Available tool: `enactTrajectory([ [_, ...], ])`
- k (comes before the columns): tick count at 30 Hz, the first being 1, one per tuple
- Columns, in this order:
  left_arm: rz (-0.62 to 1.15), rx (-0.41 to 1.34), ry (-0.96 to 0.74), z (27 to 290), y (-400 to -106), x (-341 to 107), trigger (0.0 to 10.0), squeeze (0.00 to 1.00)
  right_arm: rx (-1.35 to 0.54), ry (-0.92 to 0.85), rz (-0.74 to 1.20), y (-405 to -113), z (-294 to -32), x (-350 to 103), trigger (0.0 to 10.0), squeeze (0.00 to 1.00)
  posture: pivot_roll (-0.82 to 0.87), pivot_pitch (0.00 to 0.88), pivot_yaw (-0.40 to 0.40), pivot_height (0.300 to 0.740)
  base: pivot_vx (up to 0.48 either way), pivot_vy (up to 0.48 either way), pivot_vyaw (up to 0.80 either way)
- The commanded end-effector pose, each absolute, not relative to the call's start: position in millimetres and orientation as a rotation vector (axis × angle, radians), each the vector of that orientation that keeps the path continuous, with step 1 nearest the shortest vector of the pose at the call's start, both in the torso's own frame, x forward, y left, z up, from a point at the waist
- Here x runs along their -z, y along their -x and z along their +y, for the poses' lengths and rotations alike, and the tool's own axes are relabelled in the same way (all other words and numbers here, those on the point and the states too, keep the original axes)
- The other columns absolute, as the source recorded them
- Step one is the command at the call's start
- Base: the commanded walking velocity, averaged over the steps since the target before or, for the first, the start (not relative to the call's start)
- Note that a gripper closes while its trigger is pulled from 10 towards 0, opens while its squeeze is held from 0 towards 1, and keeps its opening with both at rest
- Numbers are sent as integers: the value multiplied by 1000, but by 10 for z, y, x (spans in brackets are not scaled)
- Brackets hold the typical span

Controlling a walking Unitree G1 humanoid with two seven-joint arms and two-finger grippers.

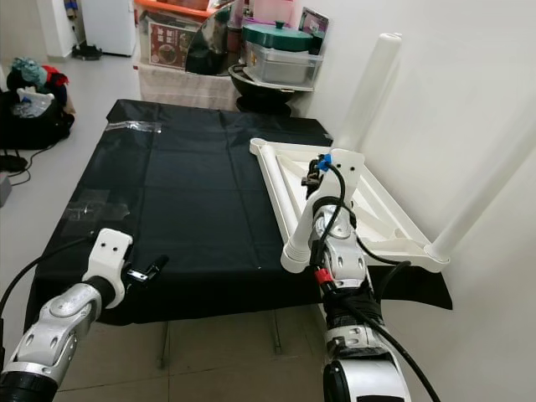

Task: Building children table

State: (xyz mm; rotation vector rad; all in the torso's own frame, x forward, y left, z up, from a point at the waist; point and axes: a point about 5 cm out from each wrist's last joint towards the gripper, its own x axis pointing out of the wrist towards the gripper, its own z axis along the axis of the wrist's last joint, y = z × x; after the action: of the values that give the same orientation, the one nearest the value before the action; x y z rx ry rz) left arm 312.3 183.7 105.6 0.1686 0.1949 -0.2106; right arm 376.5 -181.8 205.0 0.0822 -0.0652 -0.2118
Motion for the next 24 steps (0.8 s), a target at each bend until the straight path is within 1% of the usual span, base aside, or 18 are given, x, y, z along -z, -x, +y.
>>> enactTrajectory([
  [1, 189, 229, -174, 1783, -3142, -1061, 10000, 0, 255, -47, 75, -3708, -1951, -1701, 10000, 655, 82, 0, -134, 740, 0, 0, 0],
  [2, 189, 229, -174, 1782, -3142, -1062, 10000, 0, 254, -46, 75, -3708, -1951, -1704, 10000, 714, 82, 0, -134, 740, 0, 0, 0],
  [3, 189, 230, -174, 1782, -3142, -1063, 10000, 0, 255, -44, 77, -3707, -1950, -1704, 10000, 706, 82, 0, -135, 740, 0, 0, 0],
  [4, 189, 230, -174, 1781, -3142, -1063, 10000, 0, 257, -38, 81, -3708, -1950, -1703, 10000, 541, 82, 0, -135, 740, 0, 0, 0],
  [6, 189, 230, -174, 1781, -3142, -1063, 10000, 0, 259, -34, 84, -3708, -1950, -1702, 10000, 541, 82, 0, -135, 740, 0, 0, 0],
  [7, 189, 231, -174, 1780, -3142, -1063, 10000, 0, 259, -32, 85, -3708, -1950, -1701, 10000, 125, 82, 0, -134, 740, 0, 0, 0],
  [8, 189, 231, -174, 1780, -3142, -1063, 10000, 0, 259, -32, 85, -3708, -1950, -1701, 10000, 125, 82, 0, -134, 740, 0, 0, 0],
  [9, 189, 231, -174, 1780, -3142, -1063, 10000, 0, 258, -31, 85, -3709, -1949, -1703, 10000, 0, 81, 0, -134, 740, 0, 0, 0],
  [19, 189, 231, -174, 1778, -3146, -1058, 10000, 0, 242, -34, 51, -3727, -1943, -1775, 10000, 0, 79, 0, -135, 740, 0, 0, 0],
  [23, 189, 231, -175, 1771, -3146, -1053, 10000, 0, 230, -61, 44, -3729, -1936, -1778, 10000, 0, 80, 0, -136, 740, 0, 0, 0],
  [24, 189, 231, -175, 1770, -3147, -1053, 10000, 0, 231, -85, 42, -3722, -1936, -1769, 3922, 0, 80, 0, -136, 740, 0, 0, 0],
])
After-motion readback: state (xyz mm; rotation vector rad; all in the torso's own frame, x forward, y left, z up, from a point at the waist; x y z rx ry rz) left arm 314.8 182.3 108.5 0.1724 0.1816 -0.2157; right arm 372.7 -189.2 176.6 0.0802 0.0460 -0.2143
